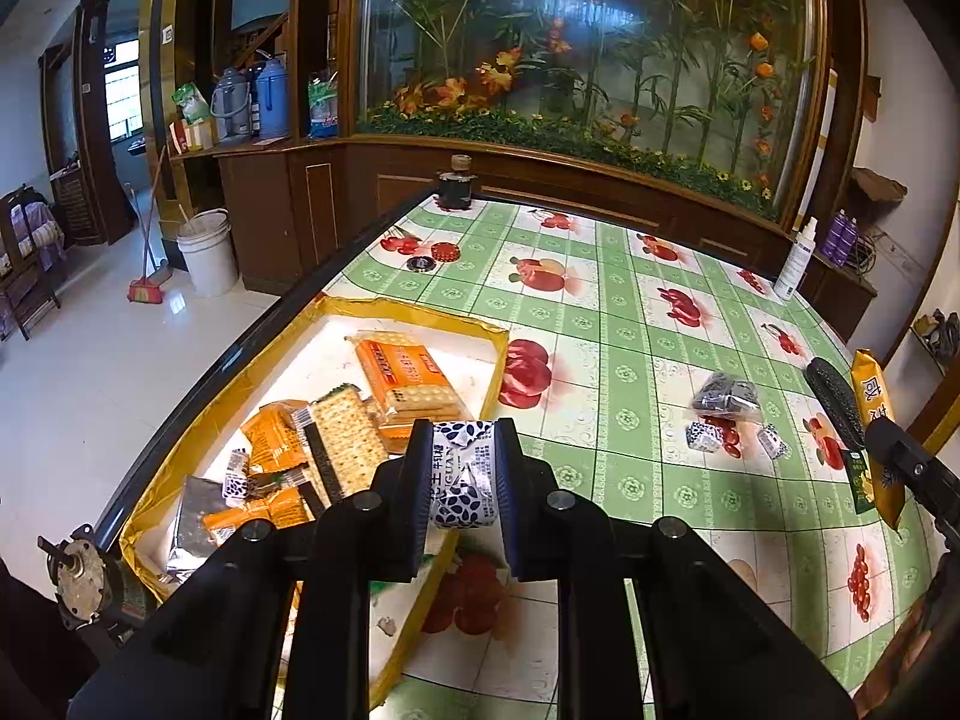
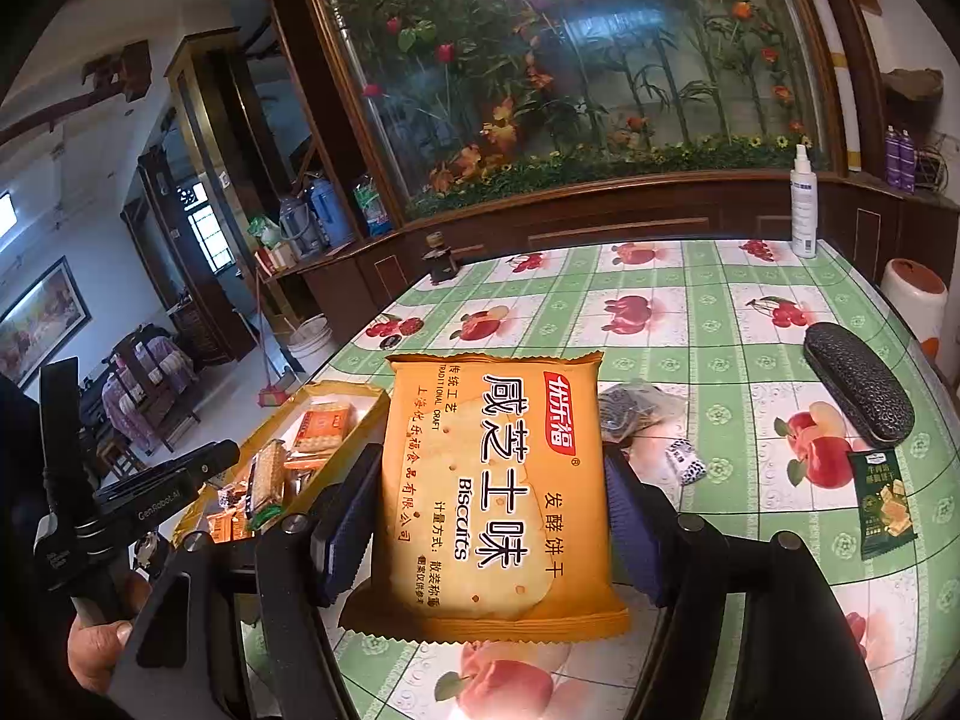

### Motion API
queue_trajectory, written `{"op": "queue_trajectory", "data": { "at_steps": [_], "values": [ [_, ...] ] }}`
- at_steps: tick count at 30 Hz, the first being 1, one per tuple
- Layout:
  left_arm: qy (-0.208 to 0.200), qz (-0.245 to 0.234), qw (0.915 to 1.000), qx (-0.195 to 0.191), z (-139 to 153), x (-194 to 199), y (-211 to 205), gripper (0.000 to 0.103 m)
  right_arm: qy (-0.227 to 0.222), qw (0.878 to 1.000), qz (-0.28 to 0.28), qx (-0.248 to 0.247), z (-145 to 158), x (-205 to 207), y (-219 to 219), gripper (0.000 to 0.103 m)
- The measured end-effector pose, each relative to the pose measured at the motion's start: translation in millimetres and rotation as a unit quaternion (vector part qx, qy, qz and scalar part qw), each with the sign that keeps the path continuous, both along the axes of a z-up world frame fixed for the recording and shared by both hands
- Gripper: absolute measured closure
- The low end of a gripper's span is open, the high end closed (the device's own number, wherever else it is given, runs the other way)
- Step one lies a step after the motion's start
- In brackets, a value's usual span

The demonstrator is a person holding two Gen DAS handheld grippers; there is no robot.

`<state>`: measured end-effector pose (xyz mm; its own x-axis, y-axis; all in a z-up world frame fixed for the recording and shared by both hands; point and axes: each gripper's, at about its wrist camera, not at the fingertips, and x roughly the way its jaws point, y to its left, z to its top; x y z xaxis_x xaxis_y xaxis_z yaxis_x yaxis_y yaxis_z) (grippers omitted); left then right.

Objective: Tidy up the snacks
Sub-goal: 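Lift candy and yellow biscuit bag and carry them toward the tray, then lower candy and biscuit bag into the tray and open both tools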

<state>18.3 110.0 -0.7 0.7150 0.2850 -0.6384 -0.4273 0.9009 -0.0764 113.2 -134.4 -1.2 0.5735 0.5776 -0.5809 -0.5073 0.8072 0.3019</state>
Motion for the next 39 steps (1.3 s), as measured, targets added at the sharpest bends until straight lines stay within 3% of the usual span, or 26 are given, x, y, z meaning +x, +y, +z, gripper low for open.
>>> {"op": "queue_trajectory", "data": {
  "at_steps": [9, 24, 39],
  "values": [
    [0.001, 0.023, 0.9997, -0.002, -4.9, -11.1, 21.2, 0.086, 0.006, 0.999, 0.043, 0.000, -1.0, -6.0, 38.6, 0.032],
    [0.008, 0.070, 0.9974, -0.015, -17.3, -30.7, 68.1, 0.086, 0.005, 0.990, 0.139, 0.004, -5.8, -19.3, 144.3, 0.032],
    [0.041, 0.102, 0.9931, -0.041, -48.0, -35.1, 110.6, 0.086, 0.042, 0.979, 0.199, -0.022, -46.4, -8.4, 239.7, 0.032]
  ]
}}
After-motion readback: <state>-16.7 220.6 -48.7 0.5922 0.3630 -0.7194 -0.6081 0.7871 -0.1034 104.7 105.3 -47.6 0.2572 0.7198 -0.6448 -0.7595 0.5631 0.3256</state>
